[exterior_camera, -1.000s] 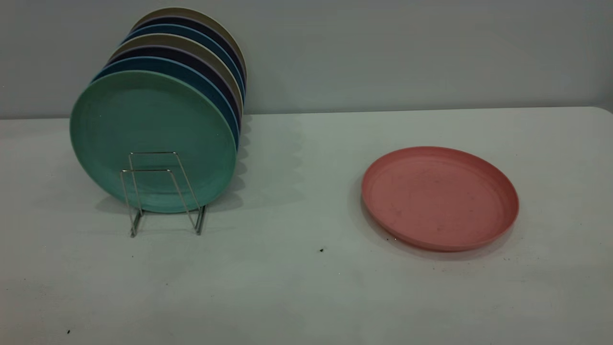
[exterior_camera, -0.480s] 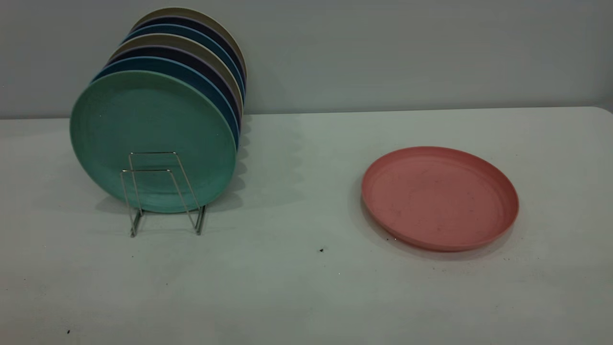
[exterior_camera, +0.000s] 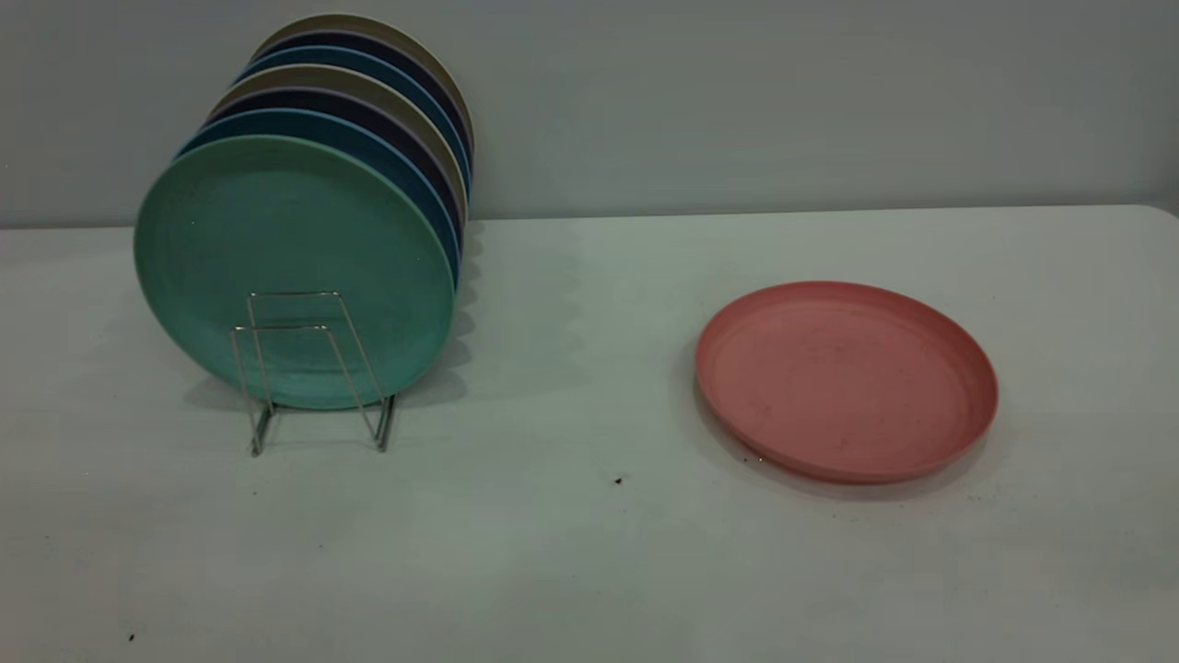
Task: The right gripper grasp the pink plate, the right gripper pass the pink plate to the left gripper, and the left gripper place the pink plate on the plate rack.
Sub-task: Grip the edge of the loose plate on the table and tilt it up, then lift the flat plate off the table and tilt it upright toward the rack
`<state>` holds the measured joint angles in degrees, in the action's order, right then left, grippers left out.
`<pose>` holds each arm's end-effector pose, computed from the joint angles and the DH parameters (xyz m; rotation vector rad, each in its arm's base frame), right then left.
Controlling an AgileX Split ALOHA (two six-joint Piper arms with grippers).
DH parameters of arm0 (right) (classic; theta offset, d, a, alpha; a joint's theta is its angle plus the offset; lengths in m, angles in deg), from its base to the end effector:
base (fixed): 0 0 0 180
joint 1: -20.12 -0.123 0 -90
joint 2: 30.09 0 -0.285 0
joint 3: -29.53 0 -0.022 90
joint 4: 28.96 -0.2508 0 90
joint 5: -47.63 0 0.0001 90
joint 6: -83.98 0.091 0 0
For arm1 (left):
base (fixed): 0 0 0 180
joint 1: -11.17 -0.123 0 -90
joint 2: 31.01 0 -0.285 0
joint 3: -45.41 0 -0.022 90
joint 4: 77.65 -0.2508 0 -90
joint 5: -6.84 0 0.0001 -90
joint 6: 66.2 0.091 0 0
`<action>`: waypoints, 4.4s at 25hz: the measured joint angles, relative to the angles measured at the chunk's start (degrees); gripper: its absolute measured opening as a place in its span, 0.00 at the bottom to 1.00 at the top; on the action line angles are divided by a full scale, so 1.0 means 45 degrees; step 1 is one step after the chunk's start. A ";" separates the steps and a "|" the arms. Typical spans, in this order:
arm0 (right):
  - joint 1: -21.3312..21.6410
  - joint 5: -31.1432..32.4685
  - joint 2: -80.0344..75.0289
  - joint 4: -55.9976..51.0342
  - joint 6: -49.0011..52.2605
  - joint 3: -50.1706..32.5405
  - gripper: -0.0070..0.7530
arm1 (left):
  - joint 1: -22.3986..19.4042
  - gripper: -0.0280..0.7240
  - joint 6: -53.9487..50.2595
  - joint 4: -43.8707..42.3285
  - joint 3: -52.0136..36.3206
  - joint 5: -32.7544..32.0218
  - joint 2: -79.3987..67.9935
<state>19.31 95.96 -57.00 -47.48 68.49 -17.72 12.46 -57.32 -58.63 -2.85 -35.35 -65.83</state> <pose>0.0566 0.0224 0.2960 -0.2114 2.0920 0.2304 0.0857 -0.0219 0.2885 0.0495 2.1576 -0.3060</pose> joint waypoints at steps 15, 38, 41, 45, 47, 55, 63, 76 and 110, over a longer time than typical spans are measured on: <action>0.0046 -0.2905 -1.2385 -1.0026 -0.9881 0.1305 0.38 | 0.0000 0.52 0.5438 0.6497 0.0000 0.1288 -0.5020; 0.2316 -0.3036 -2.3445 -1.0886 -1.1230 0.7177 0.38 | 0.0000 0.52 0.5453 0.6497 0.0000 0.0693 -0.5492; 0.2316 -0.3351 -2.3989 -1.1045 -1.1260 0.7720 0.38 | 0.0000 0.52 0.5453 0.6497 0.0000 0.0685 -0.5492; 0.2316 -0.3490 -2.4638 -1.1529 -1.1374 0.8333 0.38 | 0.0000 0.52 0.5453 0.6497 0.0000 0.0610 -0.5492; 0.2316 -0.3502 -2.4945 -1.1874 -1.1511 0.8552 0.38 | 0.0000 0.52 0.5458 0.6486 0.0000 0.0585 -0.5492; 0.2316 -0.3477 -2.5750 -1.3404 -1.2203 0.8991 0.36 | 0.0000 0.52 0.5456 0.6486 0.0000 0.0585 -0.5492; 0.2316 -0.3612 -2.6049 -1.4048 -1.2550 0.8991 0.07 | 0.0000 0.52 0.5456 0.6486 0.0000 0.0573 -0.5492; 0.3150 -0.3431 -2.4675 -1.2797 -1.2072 0.8991 0.03 | 0.0000 0.52 0.5430 0.7109 0.0000 0.0552 -0.5522; -0.1621 0.1054 -2.4146 -1.2778 -1.2008 0.8991 0.03 | 0.0000 0.52 1.5651 1.6944 0.0068 0.1329 -1.4510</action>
<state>12.02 100.70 -165.66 -104.98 14.45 22.74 12.46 13.11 17.61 -2.54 -29.37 -131.12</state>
